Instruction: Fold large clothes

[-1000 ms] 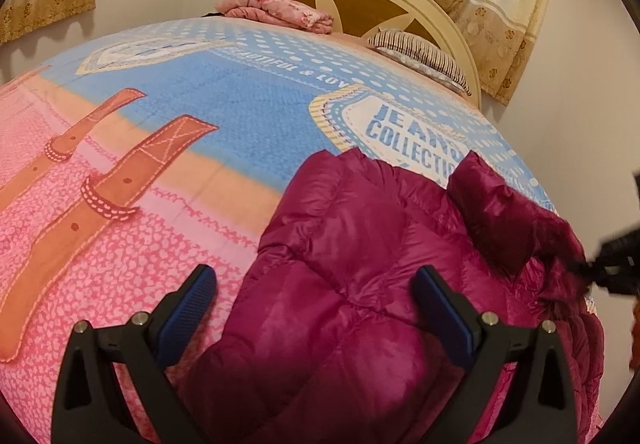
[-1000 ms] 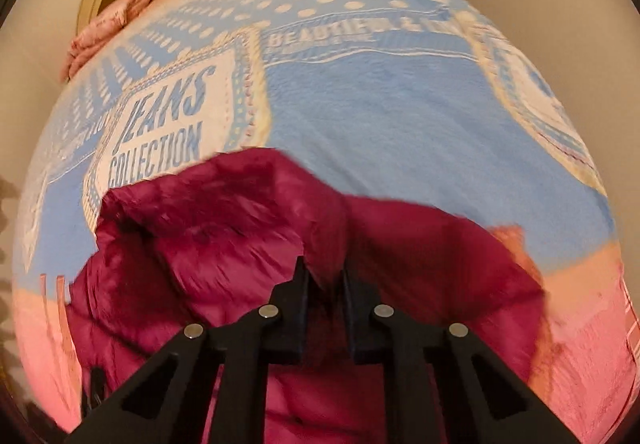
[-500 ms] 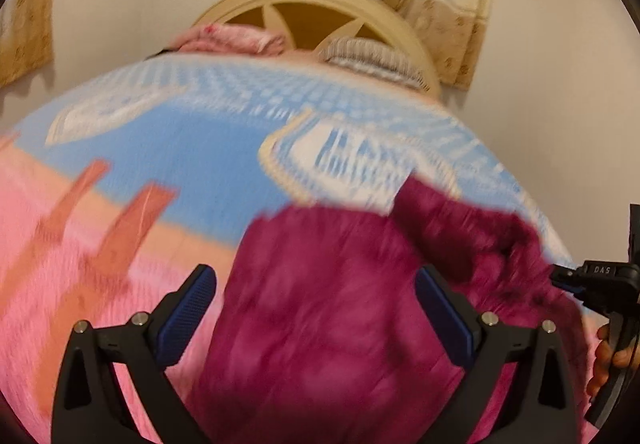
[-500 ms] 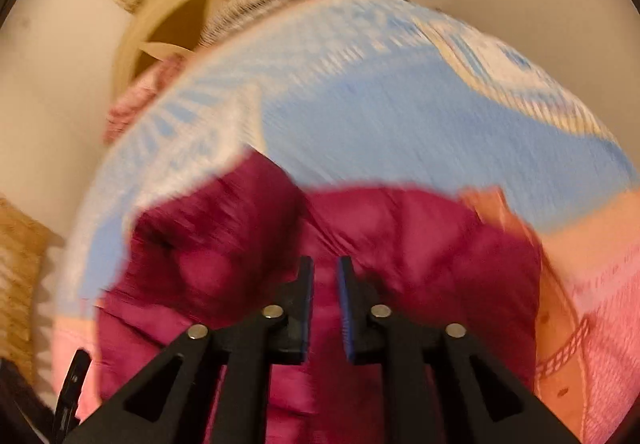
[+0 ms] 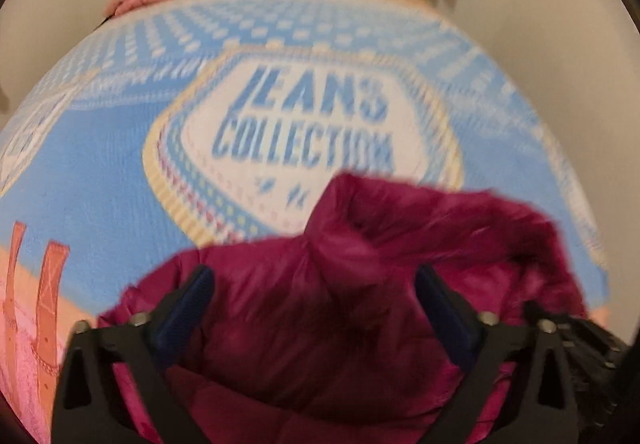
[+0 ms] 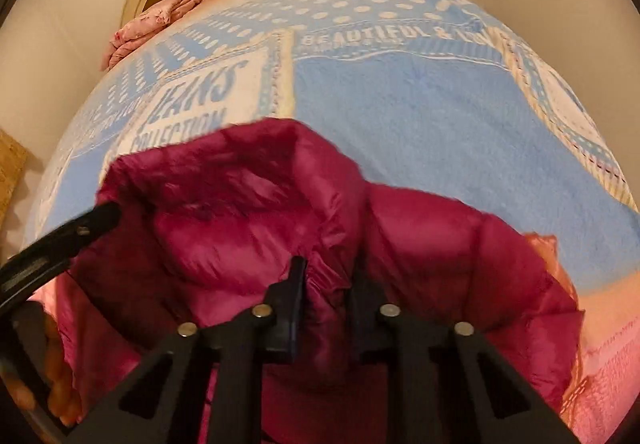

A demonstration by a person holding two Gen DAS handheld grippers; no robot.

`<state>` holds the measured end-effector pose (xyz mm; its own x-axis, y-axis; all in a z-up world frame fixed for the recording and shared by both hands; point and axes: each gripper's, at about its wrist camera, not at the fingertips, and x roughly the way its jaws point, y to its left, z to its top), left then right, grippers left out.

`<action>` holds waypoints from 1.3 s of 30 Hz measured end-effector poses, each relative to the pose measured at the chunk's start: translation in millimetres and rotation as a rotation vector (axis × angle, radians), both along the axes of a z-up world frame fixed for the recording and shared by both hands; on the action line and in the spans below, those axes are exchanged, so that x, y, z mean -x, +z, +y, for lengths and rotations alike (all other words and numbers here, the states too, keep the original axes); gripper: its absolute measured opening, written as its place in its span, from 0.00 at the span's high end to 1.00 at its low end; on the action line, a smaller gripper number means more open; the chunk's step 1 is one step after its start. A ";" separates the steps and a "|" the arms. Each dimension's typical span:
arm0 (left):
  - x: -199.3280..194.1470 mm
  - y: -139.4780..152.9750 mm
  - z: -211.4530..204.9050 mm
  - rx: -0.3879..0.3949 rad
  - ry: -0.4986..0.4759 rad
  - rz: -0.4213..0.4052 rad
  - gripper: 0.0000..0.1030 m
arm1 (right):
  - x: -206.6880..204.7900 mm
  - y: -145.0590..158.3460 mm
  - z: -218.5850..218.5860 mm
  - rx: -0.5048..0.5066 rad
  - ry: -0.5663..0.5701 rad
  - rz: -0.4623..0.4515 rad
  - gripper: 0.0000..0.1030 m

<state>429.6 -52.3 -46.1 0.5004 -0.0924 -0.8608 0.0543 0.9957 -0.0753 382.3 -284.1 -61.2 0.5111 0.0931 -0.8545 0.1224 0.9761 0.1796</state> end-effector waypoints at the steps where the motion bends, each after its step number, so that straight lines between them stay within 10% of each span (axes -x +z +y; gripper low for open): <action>1: 2.6 -6.5 1.8 -0.013 -0.001 0.011 0.55 | 5.4 0.0 -5.7 -0.008 -0.006 -0.013 0.85; 3: 11.8 -10.2 9.9 0.020 -0.009 0.026 0.84 | 18.1 0.3 -18.5 -0.042 -0.026 -0.036 0.86; 12: 55.5 -36.4 55.9 0.237 0.109 -0.015 0.78 | 52.2 -30.1 -35.1 -0.141 -0.078 -0.109 0.88; 18: 64.4 -36.4 29.1 0.042 0.090 -0.151 0.76 | 73.0 -6.7 -15.3 0.014 0.011 -0.099 0.70; 23: 62.6 -36.6 36.7 0.081 0.108 -0.162 0.76 | 111.7 69.8 -12.0 0.058 -0.047 -0.360 0.70; 27: 64.8 -36.0 38.1 0.084 0.105 -0.164 0.76 | 65.4 97.8 6.9 0.013 -0.015 -0.393 0.70; 34: 68.3 -34.6 39.3 0.103 0.095 -0.160 0.75 | 10.2 -16.0 9.0 -0.074 -0.010 -0.017 0.70; 39: 98.8 -5.3 48.0 0.133 0.089 -0.176 0.57 | 36.4 -30.5 16.1 0.002 0.071 -0.201 0.70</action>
<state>330.8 -4.3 -51.3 0.6528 -0.1481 -0.7429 -0.0093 0.9791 -0.2033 345.8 -268.1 -91.7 0.6632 0.1335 -0.7365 0.0150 0.9814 0.1915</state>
